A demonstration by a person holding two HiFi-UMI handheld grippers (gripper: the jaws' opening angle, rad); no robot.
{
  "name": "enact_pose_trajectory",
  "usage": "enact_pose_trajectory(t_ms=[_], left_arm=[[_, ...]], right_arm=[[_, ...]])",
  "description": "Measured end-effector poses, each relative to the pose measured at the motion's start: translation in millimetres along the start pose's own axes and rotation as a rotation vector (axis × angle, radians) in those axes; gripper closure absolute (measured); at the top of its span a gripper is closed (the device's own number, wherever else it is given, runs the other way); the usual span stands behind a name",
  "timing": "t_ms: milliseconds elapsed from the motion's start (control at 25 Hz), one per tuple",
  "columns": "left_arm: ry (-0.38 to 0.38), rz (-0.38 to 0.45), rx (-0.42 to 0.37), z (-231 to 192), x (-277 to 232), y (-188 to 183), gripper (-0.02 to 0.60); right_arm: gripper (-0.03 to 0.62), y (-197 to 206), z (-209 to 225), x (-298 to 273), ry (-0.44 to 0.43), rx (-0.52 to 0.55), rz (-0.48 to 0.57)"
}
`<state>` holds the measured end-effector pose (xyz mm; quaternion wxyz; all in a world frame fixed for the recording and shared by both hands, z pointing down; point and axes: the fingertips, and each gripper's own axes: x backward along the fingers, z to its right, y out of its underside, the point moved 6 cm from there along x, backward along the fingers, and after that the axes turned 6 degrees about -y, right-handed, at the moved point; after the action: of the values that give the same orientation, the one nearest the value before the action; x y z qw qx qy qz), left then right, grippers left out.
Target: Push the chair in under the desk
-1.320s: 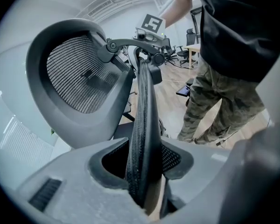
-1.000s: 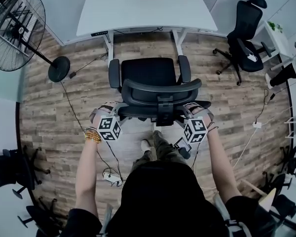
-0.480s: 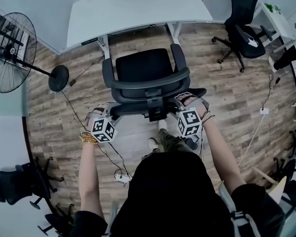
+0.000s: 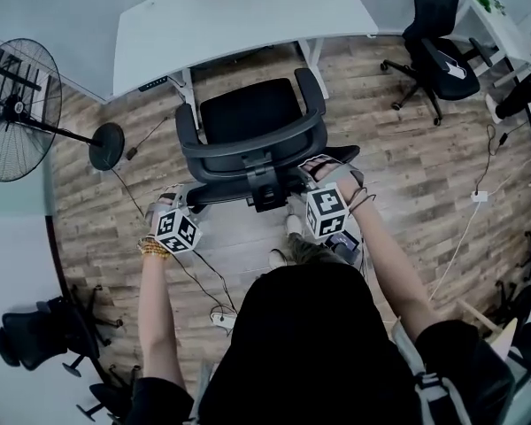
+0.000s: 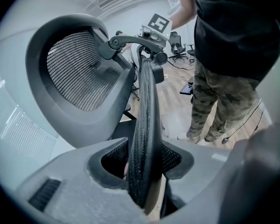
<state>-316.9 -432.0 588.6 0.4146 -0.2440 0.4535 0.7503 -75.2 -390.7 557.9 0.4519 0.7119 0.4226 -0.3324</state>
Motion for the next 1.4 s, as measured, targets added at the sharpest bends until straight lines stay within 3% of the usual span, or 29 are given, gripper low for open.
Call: enact_pose_trajectory(t_ms=[520, 1400], left_arm=[[-0.017, -0.038, 0.066, -19, -18, -7, 0.399], [-0.035, 0.006, -0.023, -53, -27, 8, 0.417]], right_arm=[[0.471, 23, 30, -3, -0.012, 0.058, 0.008], [0.471, 23, 63, -19, -0.029, 0.003, -0.004]])
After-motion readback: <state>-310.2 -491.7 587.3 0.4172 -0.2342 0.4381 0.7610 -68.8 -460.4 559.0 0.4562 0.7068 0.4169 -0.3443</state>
